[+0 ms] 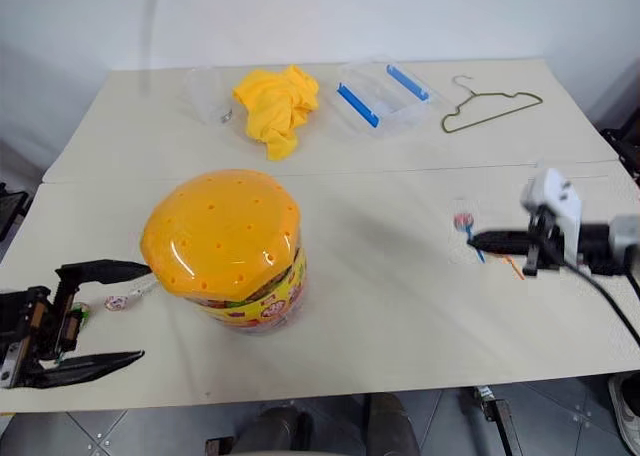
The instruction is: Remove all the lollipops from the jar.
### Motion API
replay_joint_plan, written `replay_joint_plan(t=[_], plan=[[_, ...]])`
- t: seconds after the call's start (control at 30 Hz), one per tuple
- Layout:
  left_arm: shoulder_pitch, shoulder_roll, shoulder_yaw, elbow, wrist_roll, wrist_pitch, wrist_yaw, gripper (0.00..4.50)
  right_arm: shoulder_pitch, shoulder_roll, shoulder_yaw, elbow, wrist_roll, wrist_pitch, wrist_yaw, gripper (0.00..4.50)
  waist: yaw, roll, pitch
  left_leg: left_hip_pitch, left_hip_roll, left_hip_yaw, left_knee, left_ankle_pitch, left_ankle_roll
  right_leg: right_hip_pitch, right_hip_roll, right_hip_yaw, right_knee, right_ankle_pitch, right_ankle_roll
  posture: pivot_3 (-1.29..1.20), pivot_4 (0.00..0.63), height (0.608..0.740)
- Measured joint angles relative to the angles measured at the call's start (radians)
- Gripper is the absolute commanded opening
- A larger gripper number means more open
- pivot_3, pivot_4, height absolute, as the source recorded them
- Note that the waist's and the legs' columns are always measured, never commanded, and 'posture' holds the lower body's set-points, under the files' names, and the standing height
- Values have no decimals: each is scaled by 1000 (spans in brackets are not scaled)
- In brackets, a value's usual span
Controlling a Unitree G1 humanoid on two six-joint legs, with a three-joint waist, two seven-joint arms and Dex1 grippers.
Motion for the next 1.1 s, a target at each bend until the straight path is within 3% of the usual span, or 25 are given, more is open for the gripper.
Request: replay_joint_plan(t=[0.17, 0.27, 0.63, 0.83, 0.97, 1.1], plan=[[26, -22, -14, -1, 0, 1, 6, 4500, 140, 9, -25, 80, -96, -90, -44, 38, 2, 0, 0, 2, 0, 0, 0, 1, -1, 1, 0, 1, 3, 0, 0, 0, 150, 740], [42, -24, -14, -7, -1, 7, 19, 4500, 141, 32, -25, 132, -128, -99, -103, 641, 2, 1, 0, 2, 0, 0, 0, 1, -1, 1, 0, 1, 3, 0, 0, 0, 150, 740], [77, -22, 35, 42, -16, 37, 69, 4500, 172, 107, -73, 199, -109, -244, -56, 4354, 3, 1, 0, 2, 1, 0, 0, 1, -1, 1, 1, 0, 2, 0, -1, 0, 150, 740], [76, 24, 45, 180, 72, 54, 123, 4500, 174, 173, -155, 152, -3, -356, 70, 4473, 2, 2, 0, 3, 0, 0, 0, 1, -1, 1, 1, 0, 3, 0, -1, 0, 150, 740], [21, -20, 57, 339, 200, -45, 229, 4500, 147, 207, -219, 49, 111, -356, 103, 4473, 3, 2, 0, 3, 1, 0, 0, 1, -2, 1, 1, 0, 3, 0, -1, 0, 150, 740], [-28, -93, 49, 395, 292, -149, 316, 4500, 83, 299, -160, -110, 133, -388, 92, 4473, 1, -1, -2, 4, 1, 0, -1, 1, -3, 1, 1, 0, 3, 0, -1, 0, 150, 740]])
